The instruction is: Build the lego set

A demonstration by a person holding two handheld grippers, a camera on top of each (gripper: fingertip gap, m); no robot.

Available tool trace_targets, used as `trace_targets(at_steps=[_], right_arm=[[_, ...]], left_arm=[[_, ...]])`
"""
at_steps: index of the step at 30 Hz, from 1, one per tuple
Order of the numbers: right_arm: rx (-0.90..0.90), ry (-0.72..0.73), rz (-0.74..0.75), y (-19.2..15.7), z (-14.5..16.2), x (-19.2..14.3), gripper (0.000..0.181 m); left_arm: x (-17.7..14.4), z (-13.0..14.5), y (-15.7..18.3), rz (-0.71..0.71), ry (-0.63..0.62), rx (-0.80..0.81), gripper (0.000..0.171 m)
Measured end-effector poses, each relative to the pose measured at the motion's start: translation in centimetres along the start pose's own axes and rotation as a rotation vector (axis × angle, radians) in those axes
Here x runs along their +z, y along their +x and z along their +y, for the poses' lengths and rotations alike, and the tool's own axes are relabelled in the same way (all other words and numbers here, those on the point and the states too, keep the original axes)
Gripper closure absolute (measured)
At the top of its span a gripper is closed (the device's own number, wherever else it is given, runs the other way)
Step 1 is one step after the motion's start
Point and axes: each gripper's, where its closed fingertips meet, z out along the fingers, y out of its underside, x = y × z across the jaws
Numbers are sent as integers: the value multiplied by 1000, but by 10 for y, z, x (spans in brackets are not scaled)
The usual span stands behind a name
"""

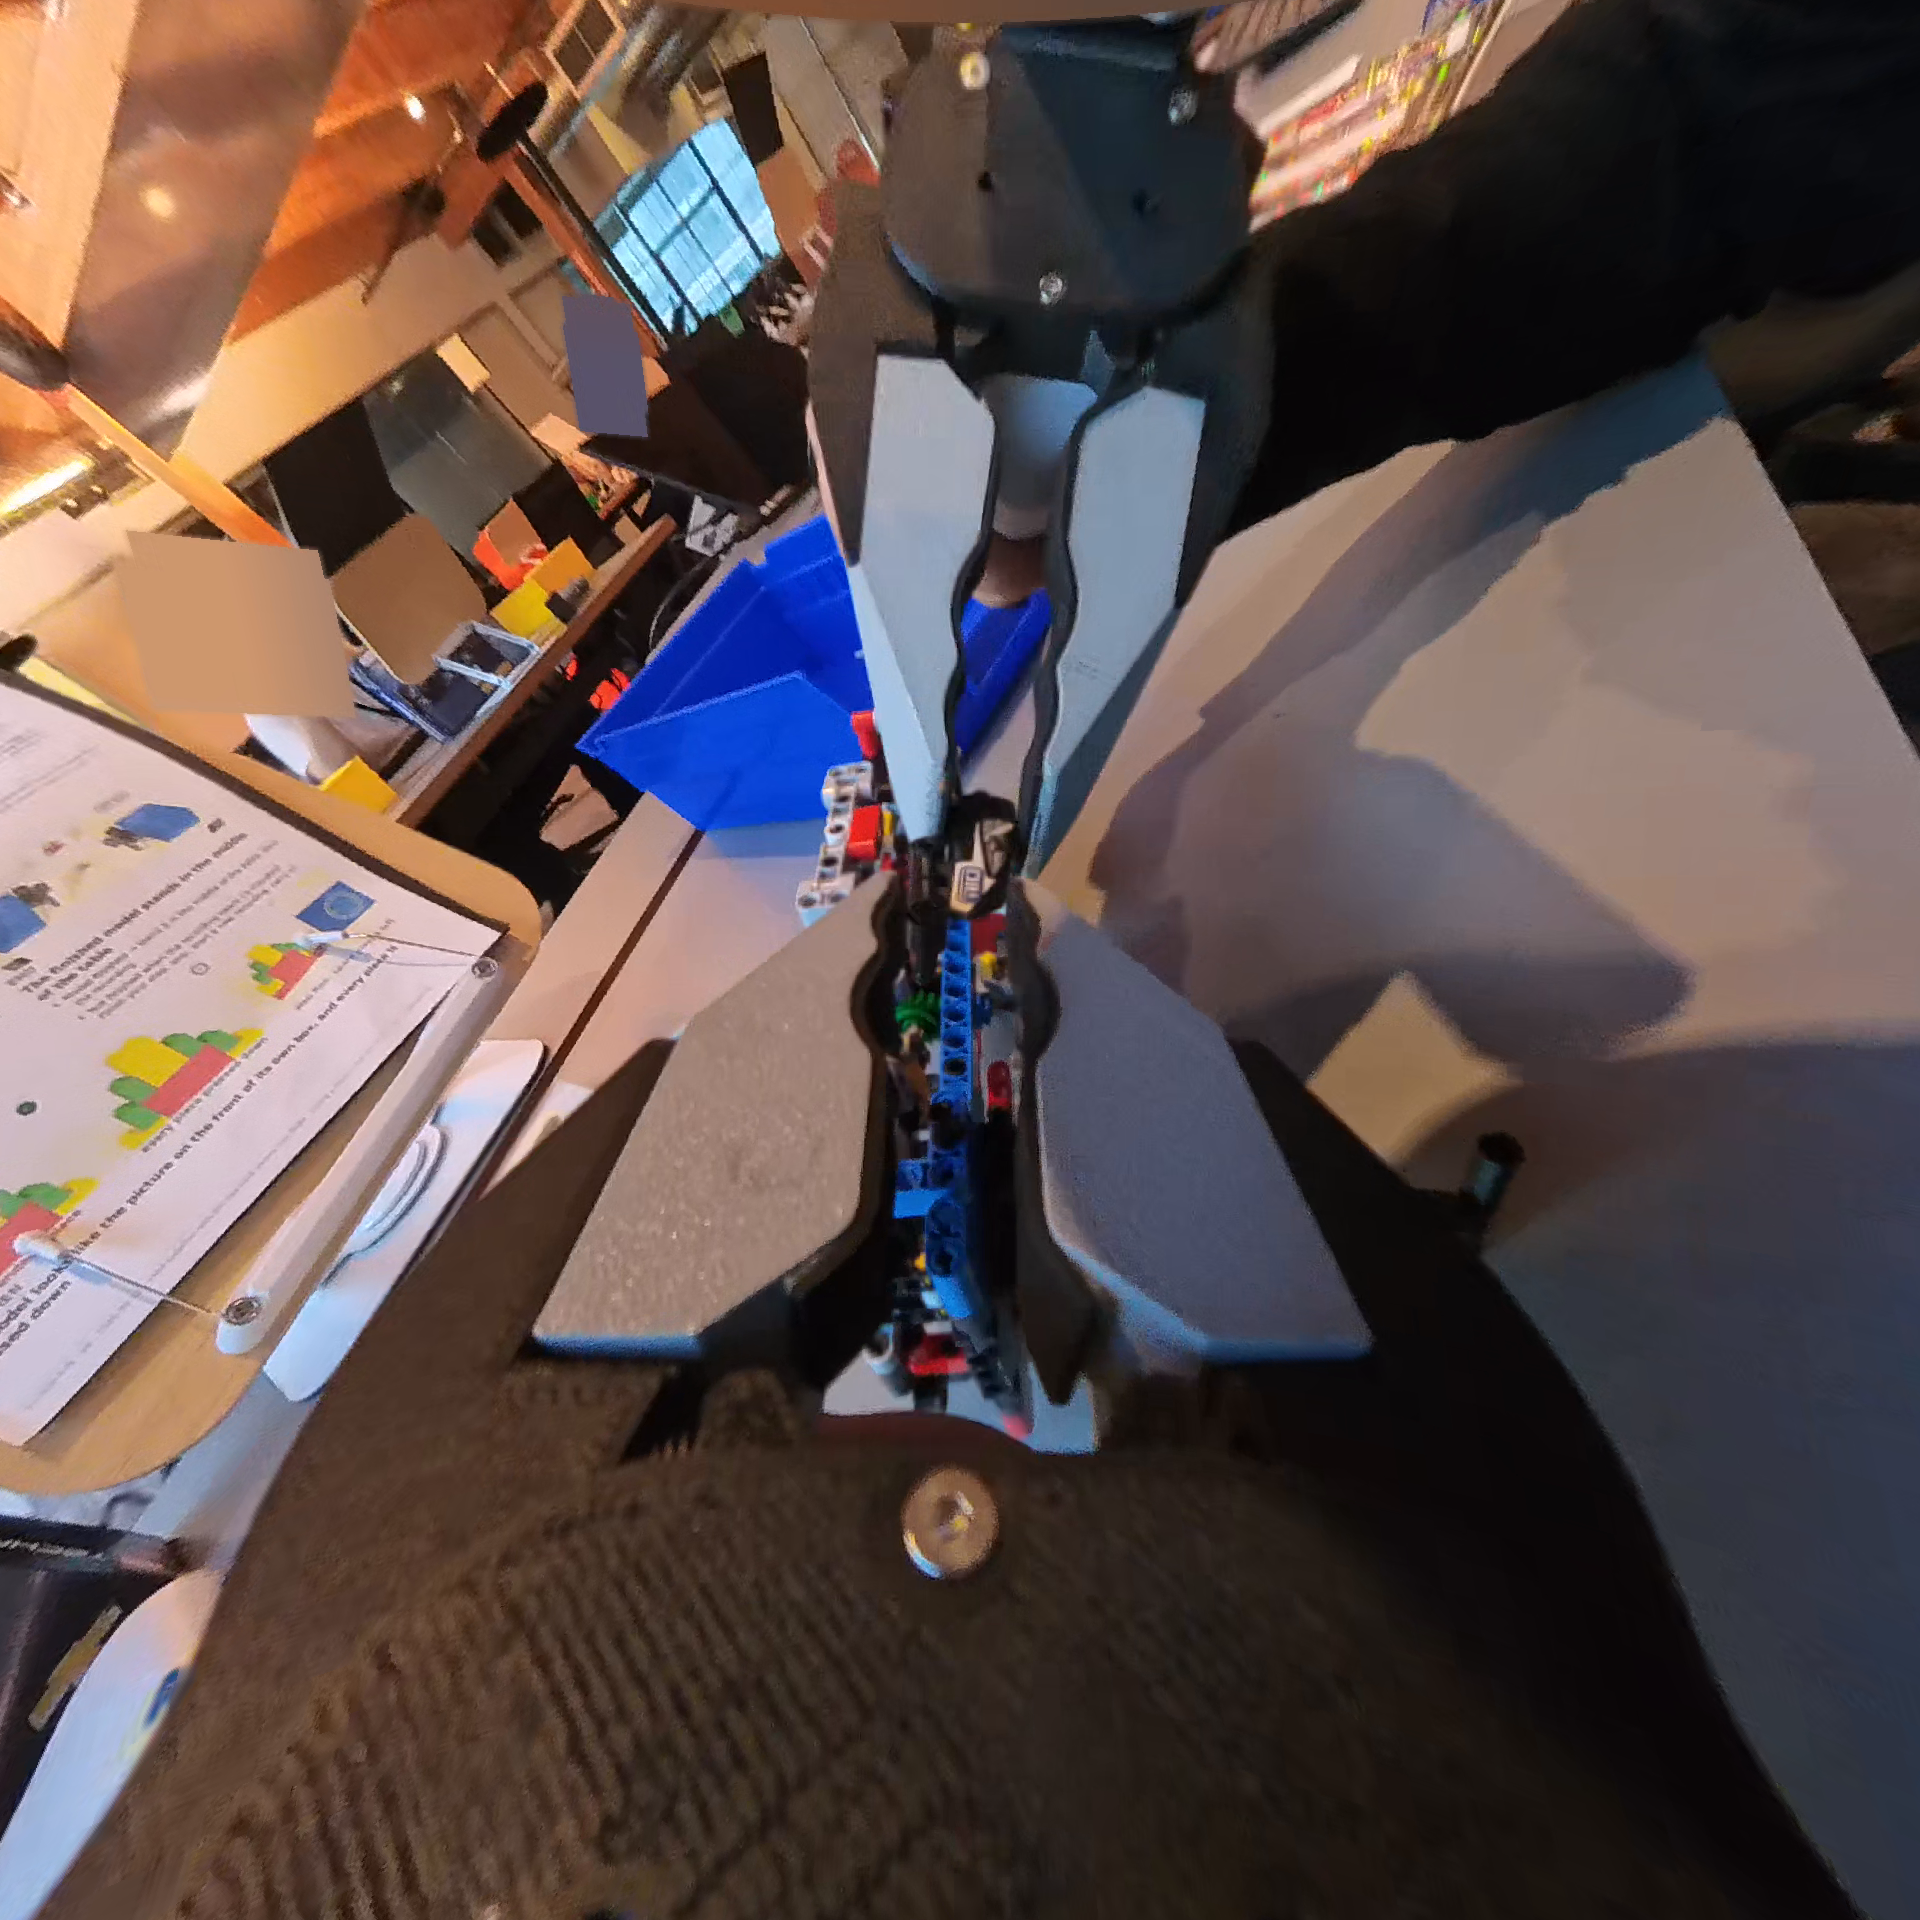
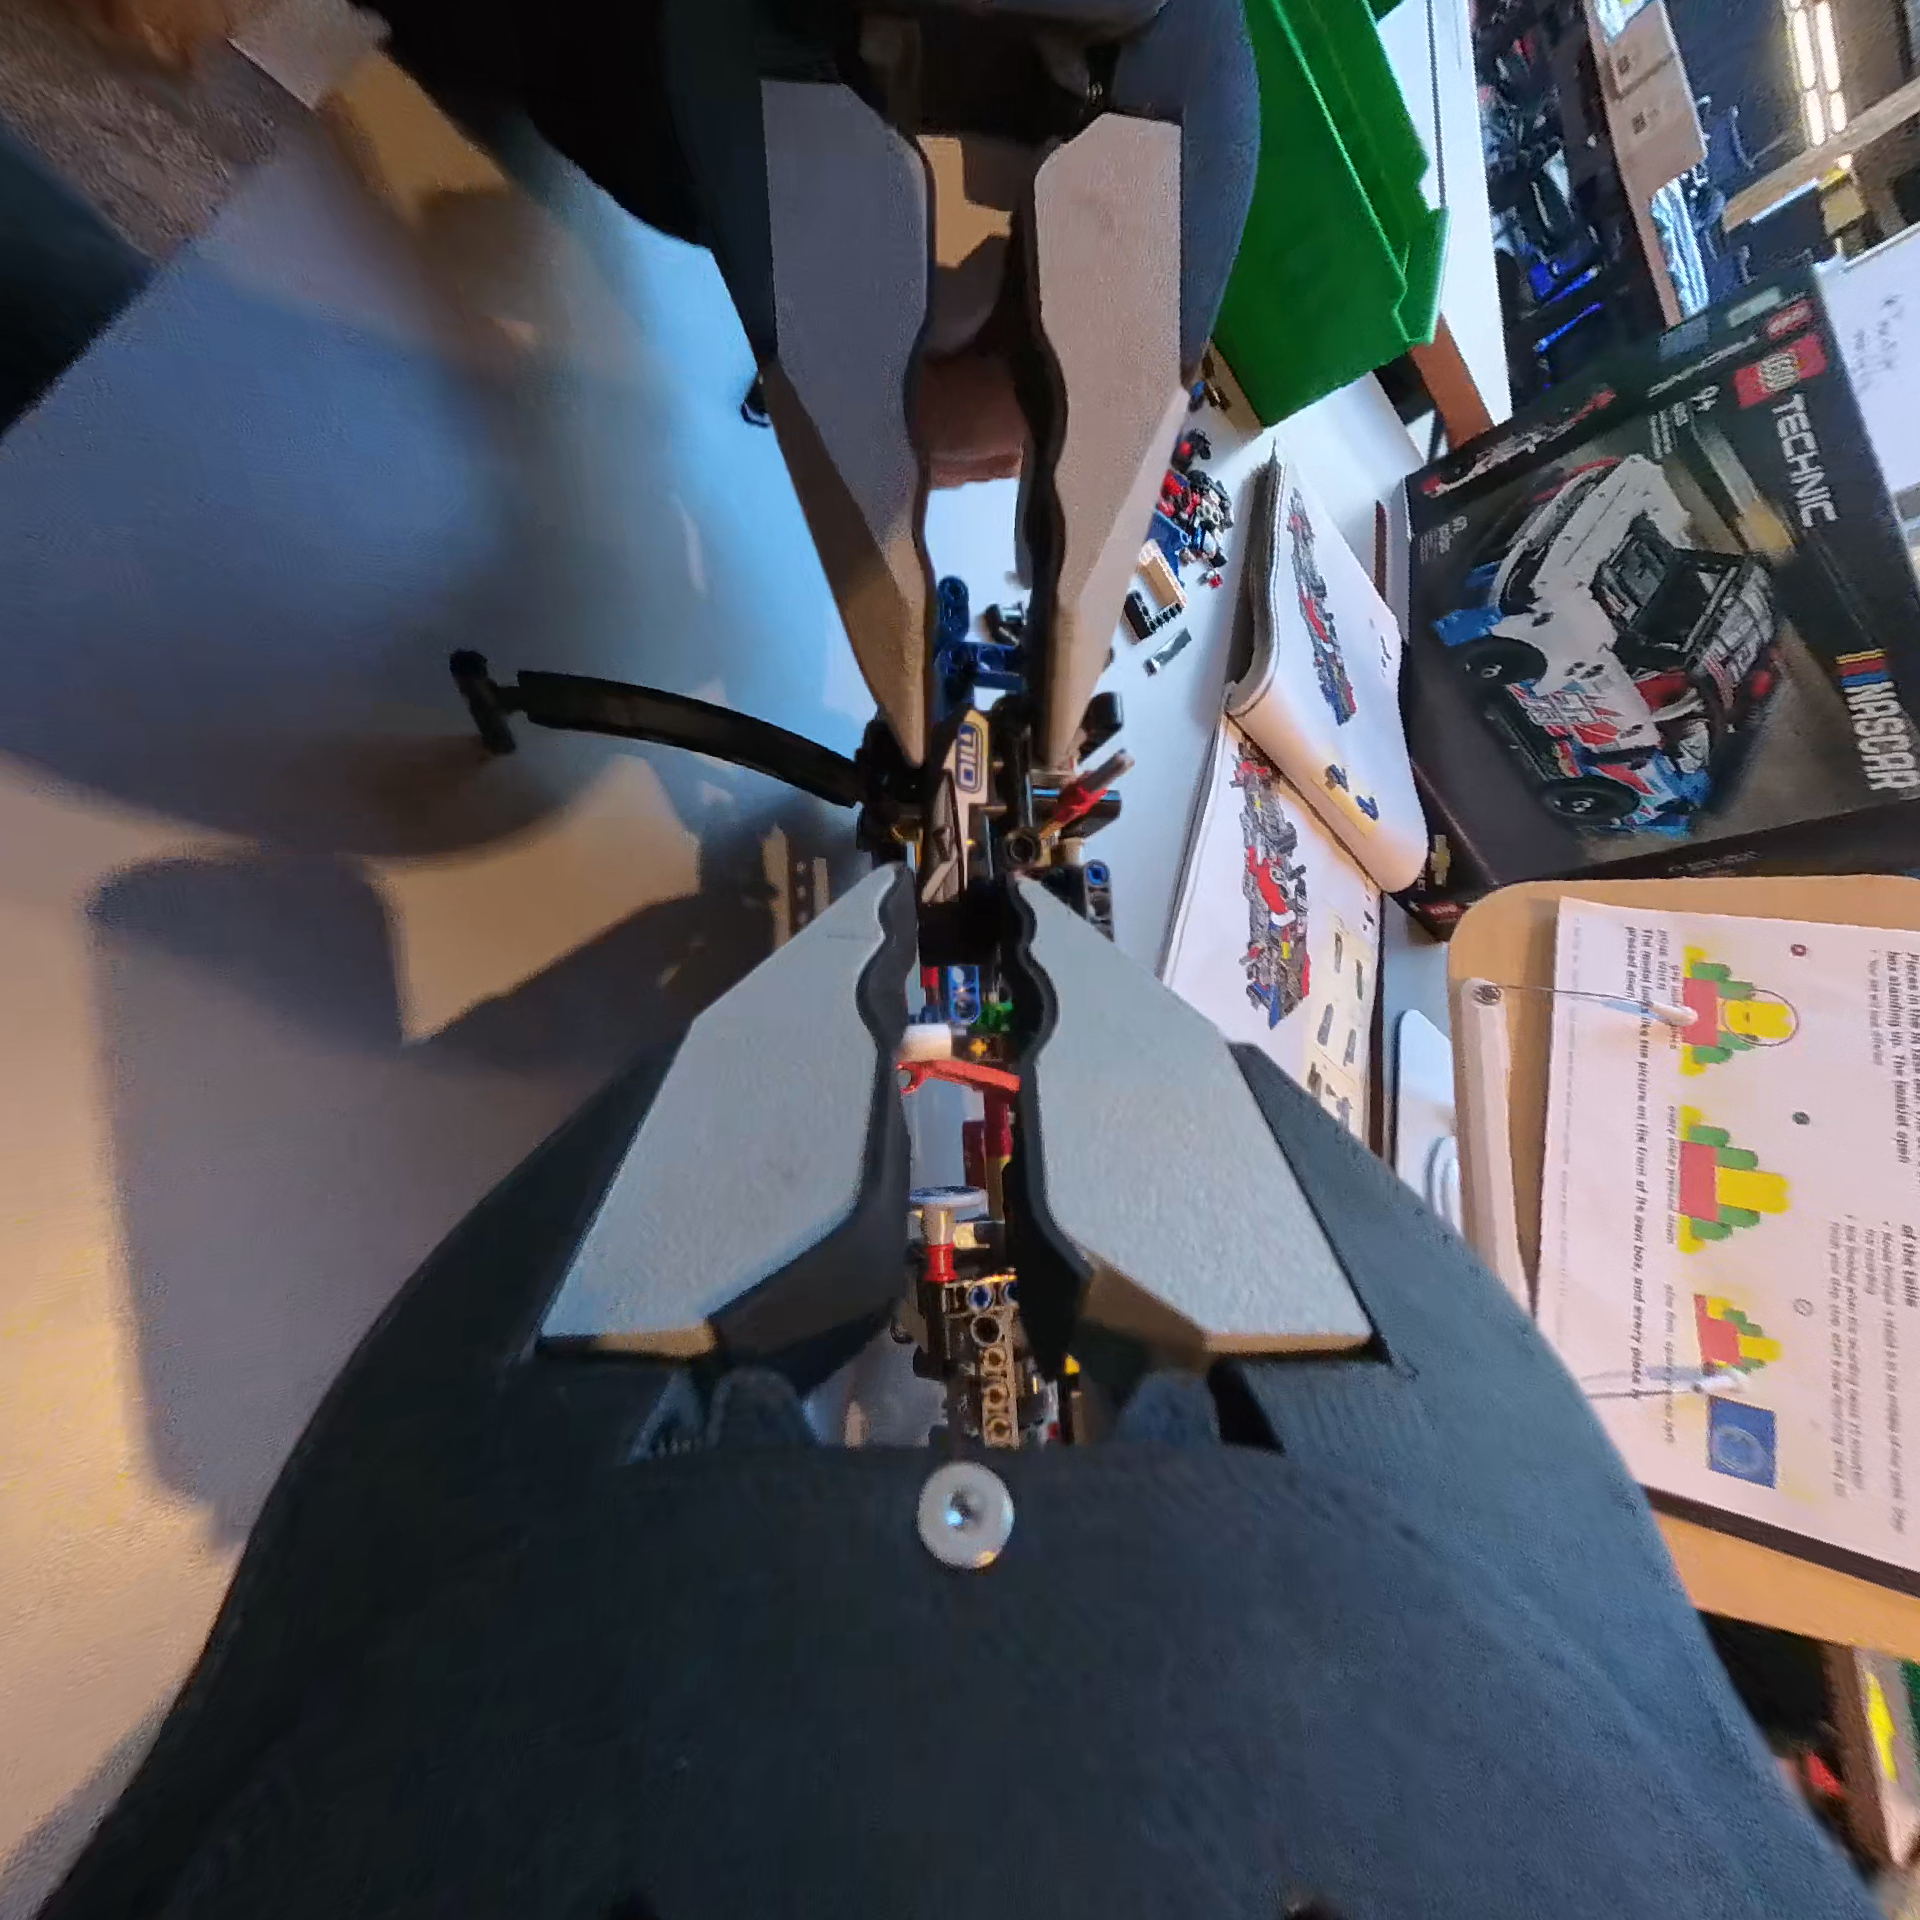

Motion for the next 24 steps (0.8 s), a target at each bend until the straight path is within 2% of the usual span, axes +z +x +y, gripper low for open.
trace_targets(at_steps=[7,10,19,24], right_arm=[[-1,12,-23,-4,0,-2,169],[5,9,-31,-4,1,0,169],[18,4,-50,-7,3,2,169],[51,34,-44,-4,-2,2,169]], left_arm=[[-1,17,-5,-27,-78,58,158],[0,12,-2,-11,-49,56,168],[4,17,0,-14,-49,48,167],[0,9,-3,-40,-2,75,168]])
